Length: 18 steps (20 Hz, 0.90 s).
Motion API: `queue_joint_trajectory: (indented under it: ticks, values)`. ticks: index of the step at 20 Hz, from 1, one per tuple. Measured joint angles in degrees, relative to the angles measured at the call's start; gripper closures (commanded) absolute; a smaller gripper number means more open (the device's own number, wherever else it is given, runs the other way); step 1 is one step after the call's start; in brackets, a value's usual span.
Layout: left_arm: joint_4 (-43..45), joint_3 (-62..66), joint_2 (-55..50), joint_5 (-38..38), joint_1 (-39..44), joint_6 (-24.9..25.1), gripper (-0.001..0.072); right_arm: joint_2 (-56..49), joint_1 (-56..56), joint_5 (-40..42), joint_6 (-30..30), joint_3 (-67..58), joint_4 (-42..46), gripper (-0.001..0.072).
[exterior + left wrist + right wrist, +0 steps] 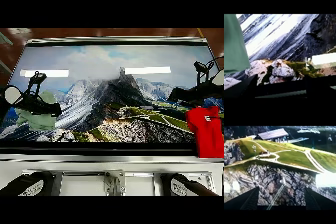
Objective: Fold the shirts.
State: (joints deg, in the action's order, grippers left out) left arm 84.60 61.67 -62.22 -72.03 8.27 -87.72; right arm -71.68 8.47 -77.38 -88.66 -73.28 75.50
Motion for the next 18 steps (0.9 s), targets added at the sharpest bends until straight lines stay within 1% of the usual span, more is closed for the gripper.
queue_joint_trajectory:
  ticks: [12, 16, 18]
  values:
    - [0.0, 0.0, 0.0, 0.0, 0.0, 0.0, 0.0012, 0.0, 0.0, 0.0, 0.0, 0.0, 0.0, 0.0038]
    - [-0.2, 0.0, 0.0, 0.1, 0.0, 0.0, 0.0012, 0.0, 0.0, 1.9, 0.0, 0.0, -0.4, 0.0038]
    - [-0.5, 0.0, -0.2, 1.4, 0.0, 0.0, 0.0012, 0.0, 0.0, 2.8, 0.0, 0.0, -0.5, 0.0038]
